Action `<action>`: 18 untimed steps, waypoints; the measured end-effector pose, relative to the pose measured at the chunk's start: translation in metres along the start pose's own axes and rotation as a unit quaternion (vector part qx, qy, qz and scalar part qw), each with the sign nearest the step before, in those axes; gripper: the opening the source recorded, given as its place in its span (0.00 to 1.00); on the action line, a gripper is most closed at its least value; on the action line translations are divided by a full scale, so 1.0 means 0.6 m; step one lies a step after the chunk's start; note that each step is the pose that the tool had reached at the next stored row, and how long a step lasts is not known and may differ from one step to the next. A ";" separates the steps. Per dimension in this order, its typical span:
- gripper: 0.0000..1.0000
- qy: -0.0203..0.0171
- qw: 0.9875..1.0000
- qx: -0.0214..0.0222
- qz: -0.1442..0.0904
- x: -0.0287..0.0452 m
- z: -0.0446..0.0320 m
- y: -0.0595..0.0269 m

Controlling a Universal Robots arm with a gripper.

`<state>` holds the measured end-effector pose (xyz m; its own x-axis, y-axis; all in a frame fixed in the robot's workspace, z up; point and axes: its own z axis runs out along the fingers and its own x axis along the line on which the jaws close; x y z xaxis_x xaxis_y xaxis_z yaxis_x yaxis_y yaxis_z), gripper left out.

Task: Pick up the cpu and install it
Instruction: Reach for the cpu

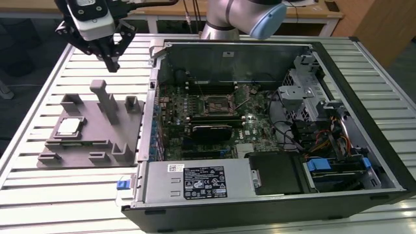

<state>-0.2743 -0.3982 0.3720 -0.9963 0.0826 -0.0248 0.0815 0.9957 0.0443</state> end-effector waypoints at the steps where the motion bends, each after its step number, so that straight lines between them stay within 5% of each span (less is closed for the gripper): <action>1: 0.11 0.000 1.000 0.000 0.000 0.005 0.001 0.000; 18: 0.11 0.000 1.000 0.000 0.002 0.087 0.023 -0.006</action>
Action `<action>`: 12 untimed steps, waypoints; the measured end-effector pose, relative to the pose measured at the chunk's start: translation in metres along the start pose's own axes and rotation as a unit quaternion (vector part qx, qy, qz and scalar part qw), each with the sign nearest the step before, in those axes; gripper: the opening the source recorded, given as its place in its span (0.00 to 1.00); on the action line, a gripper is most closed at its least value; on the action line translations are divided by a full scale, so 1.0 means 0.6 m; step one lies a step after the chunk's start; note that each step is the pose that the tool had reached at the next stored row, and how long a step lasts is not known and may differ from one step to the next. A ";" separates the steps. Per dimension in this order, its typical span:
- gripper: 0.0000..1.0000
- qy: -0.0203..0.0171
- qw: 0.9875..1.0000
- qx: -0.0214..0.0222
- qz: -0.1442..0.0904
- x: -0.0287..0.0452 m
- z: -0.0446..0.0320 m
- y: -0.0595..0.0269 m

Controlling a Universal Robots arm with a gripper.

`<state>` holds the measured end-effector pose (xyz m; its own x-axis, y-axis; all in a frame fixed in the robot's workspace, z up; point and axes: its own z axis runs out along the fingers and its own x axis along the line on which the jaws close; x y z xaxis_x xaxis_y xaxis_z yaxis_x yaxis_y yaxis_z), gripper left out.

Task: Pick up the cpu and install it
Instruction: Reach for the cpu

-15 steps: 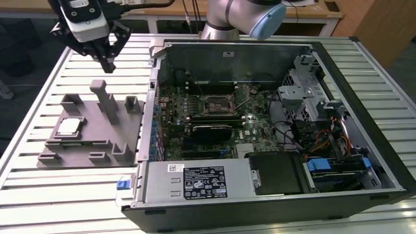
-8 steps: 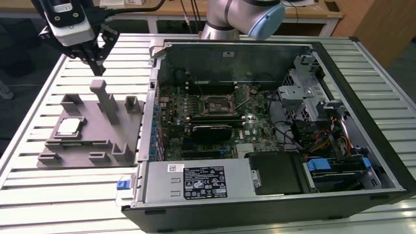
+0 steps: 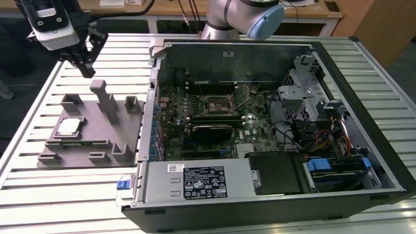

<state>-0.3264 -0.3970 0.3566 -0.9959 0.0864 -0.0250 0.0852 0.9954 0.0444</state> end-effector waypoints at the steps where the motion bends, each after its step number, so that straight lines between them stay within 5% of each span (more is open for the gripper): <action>1: 0.11 0.000 1.000 0.000 0.000 0.004 0.001 0.000; 12: 0.11 0.000 1.000 0.000 0.000 0.045 0.022 -0.005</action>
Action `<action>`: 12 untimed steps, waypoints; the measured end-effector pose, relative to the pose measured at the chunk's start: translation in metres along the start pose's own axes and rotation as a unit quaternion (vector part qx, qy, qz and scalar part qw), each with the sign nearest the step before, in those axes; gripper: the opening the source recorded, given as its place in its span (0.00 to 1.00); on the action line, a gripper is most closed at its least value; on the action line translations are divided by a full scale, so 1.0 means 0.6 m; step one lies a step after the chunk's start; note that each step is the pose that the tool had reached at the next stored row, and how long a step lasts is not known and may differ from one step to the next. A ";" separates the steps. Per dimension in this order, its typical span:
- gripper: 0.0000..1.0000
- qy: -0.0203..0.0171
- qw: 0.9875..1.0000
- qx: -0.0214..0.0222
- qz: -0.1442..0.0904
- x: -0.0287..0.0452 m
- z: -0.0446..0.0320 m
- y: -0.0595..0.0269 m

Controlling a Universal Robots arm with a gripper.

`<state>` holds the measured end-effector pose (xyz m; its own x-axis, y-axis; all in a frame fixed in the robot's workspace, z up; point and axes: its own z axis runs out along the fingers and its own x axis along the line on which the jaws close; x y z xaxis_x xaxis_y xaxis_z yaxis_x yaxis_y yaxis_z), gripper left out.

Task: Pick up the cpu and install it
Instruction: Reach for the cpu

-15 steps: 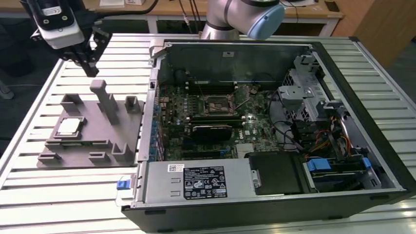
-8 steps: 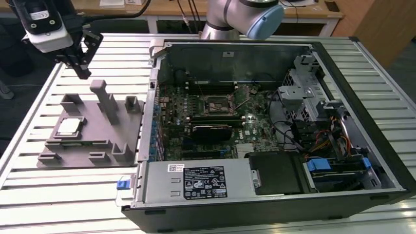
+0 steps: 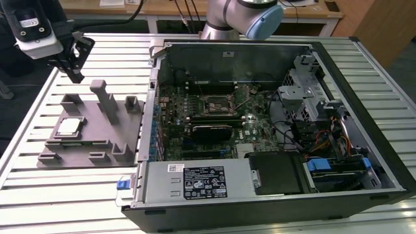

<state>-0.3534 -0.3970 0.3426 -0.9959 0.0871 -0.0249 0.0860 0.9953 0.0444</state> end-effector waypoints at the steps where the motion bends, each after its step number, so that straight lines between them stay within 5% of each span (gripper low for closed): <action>1: 0.11 0.000 1.000 0.000 0.000 0.003 0.002 0.000; 12: 0.11 0.000 1.000 0.000 0.000 0.038 0.024 -0.004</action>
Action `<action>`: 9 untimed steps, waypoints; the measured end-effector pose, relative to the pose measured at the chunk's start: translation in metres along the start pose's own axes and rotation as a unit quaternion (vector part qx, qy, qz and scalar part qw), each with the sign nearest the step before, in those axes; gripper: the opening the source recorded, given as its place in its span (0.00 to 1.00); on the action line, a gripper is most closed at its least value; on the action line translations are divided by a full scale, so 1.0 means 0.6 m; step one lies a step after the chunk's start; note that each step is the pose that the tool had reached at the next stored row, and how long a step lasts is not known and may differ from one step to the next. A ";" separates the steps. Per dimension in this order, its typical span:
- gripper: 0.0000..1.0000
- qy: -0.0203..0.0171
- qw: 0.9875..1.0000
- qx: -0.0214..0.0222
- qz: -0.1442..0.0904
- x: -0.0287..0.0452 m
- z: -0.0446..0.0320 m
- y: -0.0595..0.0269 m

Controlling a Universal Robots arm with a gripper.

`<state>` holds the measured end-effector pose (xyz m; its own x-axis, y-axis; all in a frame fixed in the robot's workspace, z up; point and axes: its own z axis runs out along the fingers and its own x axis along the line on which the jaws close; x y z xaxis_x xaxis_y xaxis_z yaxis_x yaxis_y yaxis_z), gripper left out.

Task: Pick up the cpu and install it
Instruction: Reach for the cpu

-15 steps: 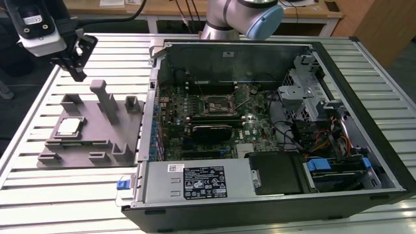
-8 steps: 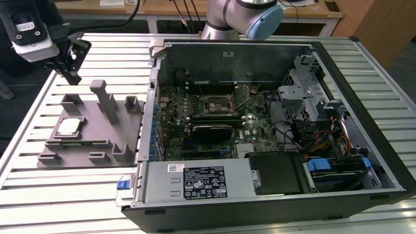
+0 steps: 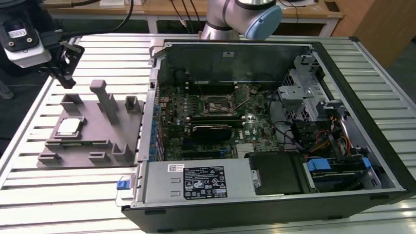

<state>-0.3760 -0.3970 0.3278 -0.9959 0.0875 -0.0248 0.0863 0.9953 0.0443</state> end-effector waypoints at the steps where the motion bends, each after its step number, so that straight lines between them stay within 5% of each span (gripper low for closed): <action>1: 0.11 0.000 1.000 0.000 0.000 0.003 0.002 0.000; 9: 0.11 0.000 1.000 0.000 0.000 0.022 0.016 -0.003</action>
<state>-0.3891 -0.3970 0.3178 -0.9958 0.0880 -0.0249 0.0868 0.9952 0.0443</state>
